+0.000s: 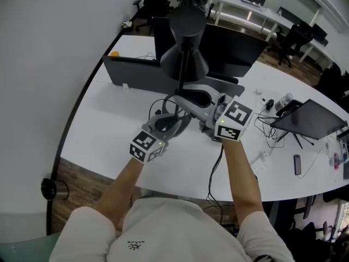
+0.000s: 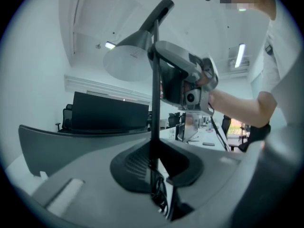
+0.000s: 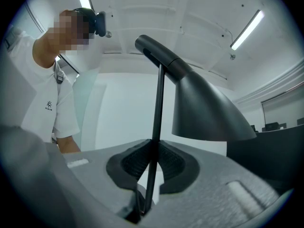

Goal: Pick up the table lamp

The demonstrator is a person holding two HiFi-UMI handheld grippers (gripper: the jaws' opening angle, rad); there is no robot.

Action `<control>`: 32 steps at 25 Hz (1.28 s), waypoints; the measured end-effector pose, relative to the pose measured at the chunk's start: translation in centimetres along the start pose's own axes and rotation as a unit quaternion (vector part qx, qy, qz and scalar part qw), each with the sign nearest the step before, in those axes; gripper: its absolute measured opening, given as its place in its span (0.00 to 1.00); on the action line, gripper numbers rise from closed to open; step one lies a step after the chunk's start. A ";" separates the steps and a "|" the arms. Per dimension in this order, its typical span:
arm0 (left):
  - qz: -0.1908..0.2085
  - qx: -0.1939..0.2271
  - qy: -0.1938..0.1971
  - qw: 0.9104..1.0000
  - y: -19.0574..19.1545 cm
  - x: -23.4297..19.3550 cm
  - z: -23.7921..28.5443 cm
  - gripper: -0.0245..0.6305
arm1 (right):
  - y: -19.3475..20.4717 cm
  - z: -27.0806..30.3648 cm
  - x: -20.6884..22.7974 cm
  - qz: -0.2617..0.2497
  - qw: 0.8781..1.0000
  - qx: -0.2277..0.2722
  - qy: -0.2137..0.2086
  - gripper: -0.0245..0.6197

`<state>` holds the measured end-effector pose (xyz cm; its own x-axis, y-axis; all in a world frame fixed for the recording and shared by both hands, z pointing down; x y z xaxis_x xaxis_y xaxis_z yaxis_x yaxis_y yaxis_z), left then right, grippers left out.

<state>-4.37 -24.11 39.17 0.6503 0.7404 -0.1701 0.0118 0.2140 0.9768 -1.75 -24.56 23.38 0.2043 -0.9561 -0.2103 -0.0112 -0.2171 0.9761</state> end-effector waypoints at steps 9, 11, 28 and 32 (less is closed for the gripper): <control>0.004 0.014 0.010 1.000 -2.8 0.3 -0.4 0.11 | -2.8 0.1 1.0 -0.004 1.000 -0.003 0.011 0.11; 0.006 0.018 0.014 1.000 -3.5 0.4 -0.4 0.11 | -3.4 0.0 1.2 -0.005 1.000 0.001 0.012 0.11; 0.011 0.046 0.030 0.998 -7.0 1.6 -0.4 0.11 | -7.0 -0.5 2.0 -0.011 1.000 0.016 0.013 0.11; 0.013 0.047 0.030 0.998 -7.0 1.5 -0.6 0.11 | -6.9 -0.6 2.1 -0.001 1.000 0.019 0.020 0.11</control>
<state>-3.90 -24.11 32.03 0.6054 0.7817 -0.1494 0.0684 0.1360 0.9883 -0.67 -24.96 16.20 0.2434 -0.9471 -0.2091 -0.0471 -0.2269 0.9728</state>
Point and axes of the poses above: the fingertips, and each gripper's own axes: z forward along the fingers, x to its right, y out of its underside, the point moved 3 cm from there along -z, backward along the fingers, and after that the axes turned 8 degrees about -z, right-handed, at the moved point
